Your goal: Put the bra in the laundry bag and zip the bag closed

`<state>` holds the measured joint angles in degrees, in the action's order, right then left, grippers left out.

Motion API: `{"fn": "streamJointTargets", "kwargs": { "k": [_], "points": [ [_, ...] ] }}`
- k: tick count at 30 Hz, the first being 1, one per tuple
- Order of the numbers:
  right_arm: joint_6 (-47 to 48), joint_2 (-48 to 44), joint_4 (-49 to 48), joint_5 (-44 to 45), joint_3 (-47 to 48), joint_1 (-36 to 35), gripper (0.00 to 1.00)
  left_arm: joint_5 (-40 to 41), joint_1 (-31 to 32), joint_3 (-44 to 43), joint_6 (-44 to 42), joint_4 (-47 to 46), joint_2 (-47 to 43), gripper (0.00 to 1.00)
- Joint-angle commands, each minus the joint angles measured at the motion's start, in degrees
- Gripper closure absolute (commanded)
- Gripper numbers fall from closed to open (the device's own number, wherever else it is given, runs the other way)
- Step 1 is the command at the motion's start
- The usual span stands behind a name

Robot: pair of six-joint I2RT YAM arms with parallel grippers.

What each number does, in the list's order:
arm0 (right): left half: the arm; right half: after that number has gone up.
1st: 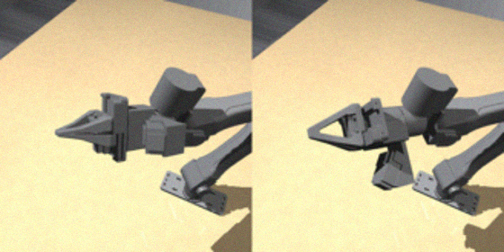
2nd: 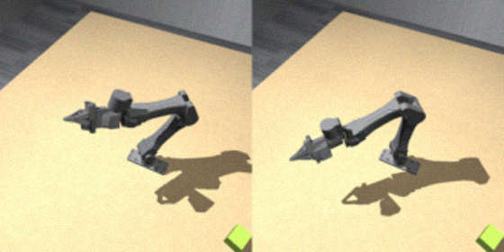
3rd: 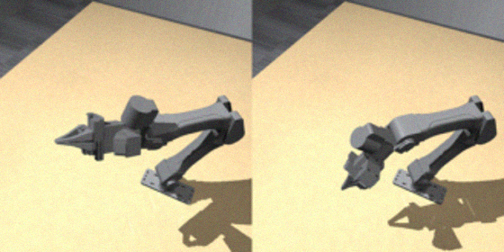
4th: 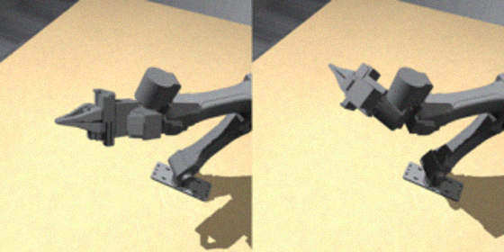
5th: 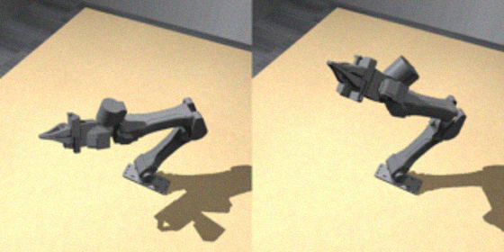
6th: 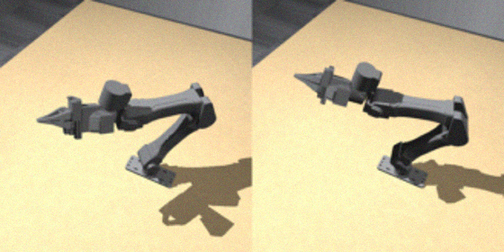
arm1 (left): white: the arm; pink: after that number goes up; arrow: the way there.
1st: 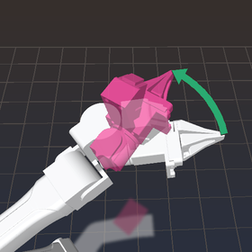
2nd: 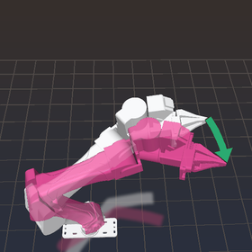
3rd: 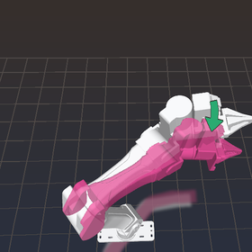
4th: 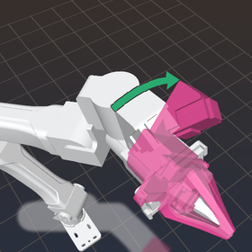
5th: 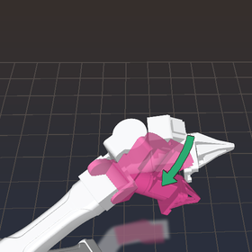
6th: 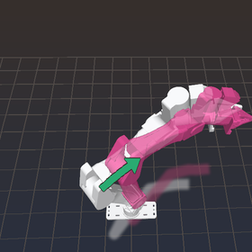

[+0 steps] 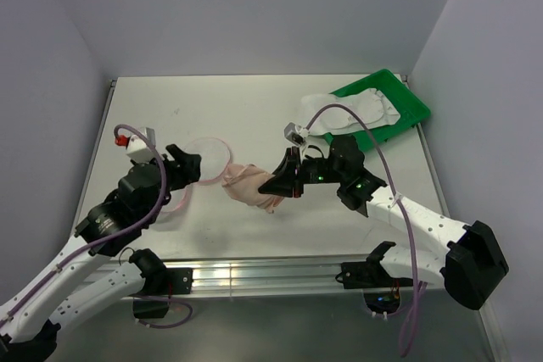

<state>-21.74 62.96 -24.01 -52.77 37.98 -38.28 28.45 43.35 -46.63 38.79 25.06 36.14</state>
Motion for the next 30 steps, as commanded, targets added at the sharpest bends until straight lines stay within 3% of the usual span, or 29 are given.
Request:
{"fn": "streamJointTargets", "kwargs": {
  "k": [1,5,7,9,13,16,22,30],
  "points": [
    [-1.8,0.4,-4.3,2.6,-0.1,-0.3,1.0,16.4,-0.2,-2.1,7.1,17.4,0.1,0.28],
    [-6.7,-0.2,-10.7,7.6,-2.0,-0.3,1.0,16.2,-3.1,-3.4,8.3,23.4,4.3,0.39],
    [-9.8,-0.9,-12.3,10.5,-3.0,-0.4,1.0,14.9,-4.4,-3.6,6.1,22.1,6.1,0.4],
    [-10.4,-1.7,-12.1,12.6,-3.3,-0.3,1.0,13.1,-8.7,-5.2,3.2,21.9,10.0,0.41],
    [-9.9,-3.7,-8.9,16.3,-3.9,-0.4,1.0,7.3,-24.4,-7.5,-6.4,19.2,16.0,0.41],
    [-11.6,-5.2,-9.7,19.9,-5.2,-0.3,1.0,2.3,-30.9,-8.0,-11.3,18.9,18.8,0.43],
    [-21.1,-5.1,-18.3,26.0,-9.8,-0.9,1.0,-4.0,-33.4,-9.4,-14.4,19.1,23.6,0.41],
    [-19.7,-5.9,-14.8,29.6,-10.3,-1.6,1.0,-8.8,-33.2,-10.5,-16.0,19.9,28.1,0.46]
  ]
}}
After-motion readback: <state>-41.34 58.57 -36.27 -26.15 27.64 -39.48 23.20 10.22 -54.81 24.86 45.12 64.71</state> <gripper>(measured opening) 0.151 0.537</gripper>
